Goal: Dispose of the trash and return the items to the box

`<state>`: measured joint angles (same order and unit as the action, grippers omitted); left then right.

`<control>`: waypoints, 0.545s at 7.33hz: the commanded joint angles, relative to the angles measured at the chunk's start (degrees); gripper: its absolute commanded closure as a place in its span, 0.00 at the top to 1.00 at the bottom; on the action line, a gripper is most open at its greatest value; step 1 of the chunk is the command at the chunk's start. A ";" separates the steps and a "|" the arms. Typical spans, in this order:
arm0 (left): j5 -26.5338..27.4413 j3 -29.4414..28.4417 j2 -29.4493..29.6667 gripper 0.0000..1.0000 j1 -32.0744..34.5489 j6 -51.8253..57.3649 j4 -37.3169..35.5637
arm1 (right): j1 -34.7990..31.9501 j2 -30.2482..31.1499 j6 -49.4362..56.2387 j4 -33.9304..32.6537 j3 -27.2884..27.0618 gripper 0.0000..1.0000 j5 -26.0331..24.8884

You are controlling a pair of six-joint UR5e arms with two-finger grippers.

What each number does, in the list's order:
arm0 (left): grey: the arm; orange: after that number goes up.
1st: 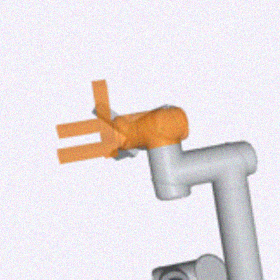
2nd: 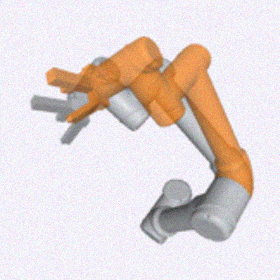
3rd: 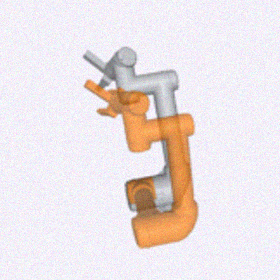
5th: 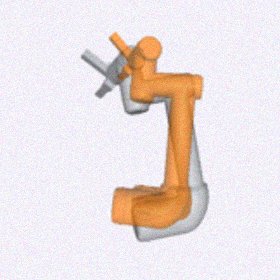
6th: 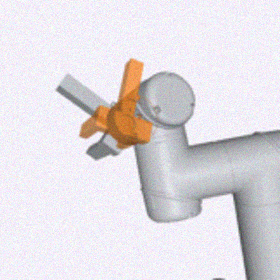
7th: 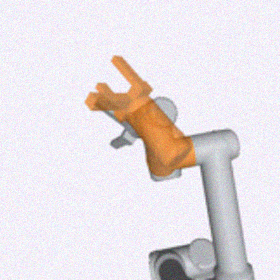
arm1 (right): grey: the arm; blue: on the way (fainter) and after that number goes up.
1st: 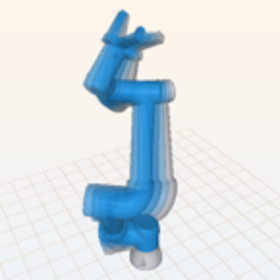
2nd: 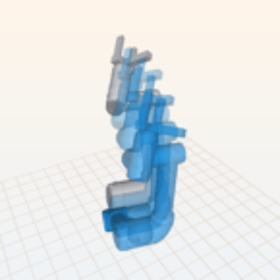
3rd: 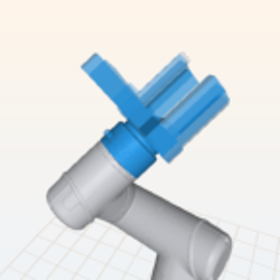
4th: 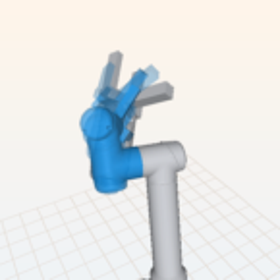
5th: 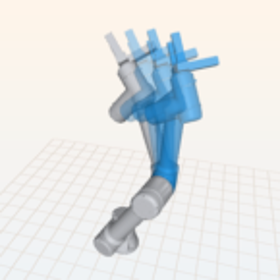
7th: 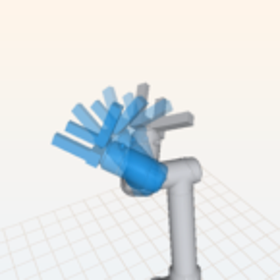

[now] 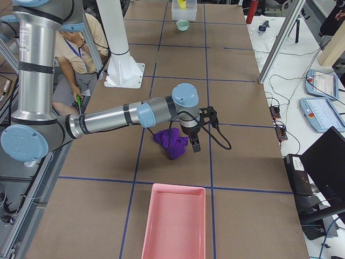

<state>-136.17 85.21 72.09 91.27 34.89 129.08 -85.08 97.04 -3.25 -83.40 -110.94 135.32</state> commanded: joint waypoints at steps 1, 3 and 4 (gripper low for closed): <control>-2.60 -0.31 -1.95 0.16 -1.26 2.11 0.21 | 0.00 0.17 0.00 0.78 0.38 1.00 0.03; -3.56 -0.40 -1.95 0.72 -1.45 1.50 0.21 | 0.00 0.17 0.00 0.78 0.38 1.00 0.12; -4.27 -0.22 -1.86 0.73 -1.53 0.45 0.56 | 0.00 0.17 -0.09 0.78 0.38 1.00 0.12</control>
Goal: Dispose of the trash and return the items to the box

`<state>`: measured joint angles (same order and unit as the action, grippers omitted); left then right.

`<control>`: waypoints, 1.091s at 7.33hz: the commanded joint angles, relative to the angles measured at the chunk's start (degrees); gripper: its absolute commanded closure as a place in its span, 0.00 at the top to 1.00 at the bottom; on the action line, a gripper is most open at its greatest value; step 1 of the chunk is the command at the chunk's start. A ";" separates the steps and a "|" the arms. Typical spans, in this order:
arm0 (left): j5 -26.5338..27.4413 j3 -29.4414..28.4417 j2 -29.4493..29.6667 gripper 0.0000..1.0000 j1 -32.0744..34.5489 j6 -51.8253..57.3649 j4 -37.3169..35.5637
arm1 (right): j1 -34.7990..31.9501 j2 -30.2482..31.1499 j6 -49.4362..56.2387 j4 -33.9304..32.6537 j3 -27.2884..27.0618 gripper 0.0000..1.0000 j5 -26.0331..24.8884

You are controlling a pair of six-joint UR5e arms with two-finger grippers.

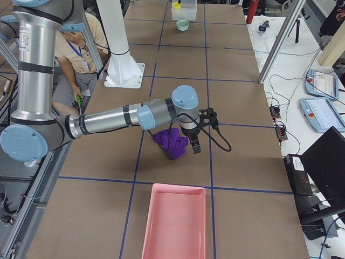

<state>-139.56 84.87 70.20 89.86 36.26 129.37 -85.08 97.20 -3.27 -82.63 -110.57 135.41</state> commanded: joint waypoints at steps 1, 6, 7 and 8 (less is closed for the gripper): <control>-0.89 0.12 0.11 0.73 -0.13 -3.98 3.05 | 0.00 0.01 -0.07 0.01 -0.08 1.00 0.03; -0.45 3.54 10.97 1.00 -0.21 -16.75 1.63 | 4.80 4.89 -13.01 18.47 -0.79 0.97 -0.31; -0.37 3.46 13.97 1.00 -0.21 -16.75 -0.85 | 8.84 10.06 -18.91 26.91 -0.78 0.98 -1.28; -0.37 3.54 15.83 1.00 -0.21 -16.75 -2.01 | 14.53 11.50 -29.41 32.13 -0.87 0.98 -4.24</control>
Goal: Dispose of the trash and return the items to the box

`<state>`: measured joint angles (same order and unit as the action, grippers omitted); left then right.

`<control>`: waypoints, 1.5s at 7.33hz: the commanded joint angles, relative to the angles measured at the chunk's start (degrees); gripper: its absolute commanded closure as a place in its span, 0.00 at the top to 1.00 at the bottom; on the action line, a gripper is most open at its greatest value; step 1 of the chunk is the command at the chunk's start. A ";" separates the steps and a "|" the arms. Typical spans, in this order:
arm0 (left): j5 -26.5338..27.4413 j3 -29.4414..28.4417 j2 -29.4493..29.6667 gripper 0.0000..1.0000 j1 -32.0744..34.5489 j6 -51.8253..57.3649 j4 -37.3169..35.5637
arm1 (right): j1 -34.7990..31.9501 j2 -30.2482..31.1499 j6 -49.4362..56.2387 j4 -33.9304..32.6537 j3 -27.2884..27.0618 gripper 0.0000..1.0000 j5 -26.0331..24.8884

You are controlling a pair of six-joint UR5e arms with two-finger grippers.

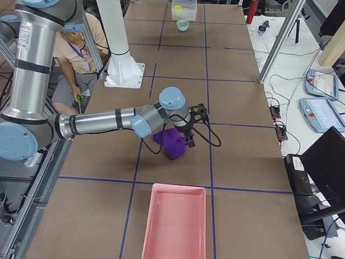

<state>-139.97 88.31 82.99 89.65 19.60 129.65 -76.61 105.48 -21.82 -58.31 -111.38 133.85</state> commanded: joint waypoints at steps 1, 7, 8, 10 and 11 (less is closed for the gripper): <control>0.05 0.10 4.44 1.00 0.00 -0.09 -3.16 | 16.31 3.24 -22.02 11.08 -0.06 0.98 -13.51; 0.13 0.10 6.13 1.00 0.00 -0.35 -4.14 | 37.32 3.24 -33.56 18.32 8.90 0.51 -32.16; 0.05 0.10 6.13 1.00 0.00 -0.35 -4.14 | 38.11 3.15 -33.29 18.32 8.81 0.10 -32.25; 0.13 0.02 6.13 1.00 0.00 -0.61 -4.14 | 37.68 3.33 -29.72 18.32 7.50 0.00 -32.60; 0.13 0.02 6.13 1.00 0.00 -0.62 -4.14 | 35.59 3.42 -24.55 17.80 6.89 0.00 -32.25</control>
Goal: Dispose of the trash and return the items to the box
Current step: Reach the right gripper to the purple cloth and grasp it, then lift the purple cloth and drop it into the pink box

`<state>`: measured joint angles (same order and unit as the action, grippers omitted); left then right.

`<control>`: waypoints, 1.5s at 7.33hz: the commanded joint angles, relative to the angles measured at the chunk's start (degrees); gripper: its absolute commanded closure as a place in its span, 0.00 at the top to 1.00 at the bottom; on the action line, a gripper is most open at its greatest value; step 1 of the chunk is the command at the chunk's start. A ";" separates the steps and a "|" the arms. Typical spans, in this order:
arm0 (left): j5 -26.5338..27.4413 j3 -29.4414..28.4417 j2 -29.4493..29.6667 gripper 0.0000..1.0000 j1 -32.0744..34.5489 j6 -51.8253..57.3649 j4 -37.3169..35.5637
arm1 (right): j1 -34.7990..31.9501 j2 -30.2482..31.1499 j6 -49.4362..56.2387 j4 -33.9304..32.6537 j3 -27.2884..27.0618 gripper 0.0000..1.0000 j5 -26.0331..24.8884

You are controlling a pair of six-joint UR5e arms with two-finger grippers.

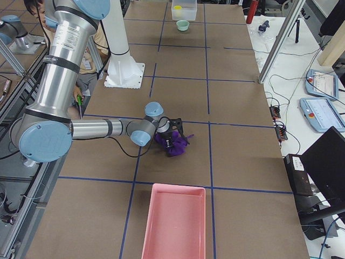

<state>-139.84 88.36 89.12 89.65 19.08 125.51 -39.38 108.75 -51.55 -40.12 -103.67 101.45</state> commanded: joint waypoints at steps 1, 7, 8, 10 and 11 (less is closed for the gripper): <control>0.01 -0.03 0.00 1.00 0.00 -0.18 0.00 | -5.06 0.15 11.58 -0.66 -0.84 0.00 1.20; 0.36 2.60 0.88 1.00 -0.26 -8.86 0.09 | -58.36 -3.96 83.68 -34.86 1.35 0.00 25.29; 0.36 2.95 0.97 1.00 -1.13 -10.36 0.09 | -62.62 -5.46 92.07 -38.86 5.10 0.00 25.03; 1.06 4.09 1.67 1.00 -2.80 -14.05 0.17 | -63.89 -6.00 88.24 -38.28 10.50 1.00 27.90; 3.94 6.36 1.59 1.00 -4.38 -18.77 0.18 | -63.80 -6.00 76.37 -38.11 9.37 1.00 31.67</control>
<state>-138.27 92.74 90.65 86.87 4.79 125.65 -102.74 102.97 34.48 -78.11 -94.47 129.39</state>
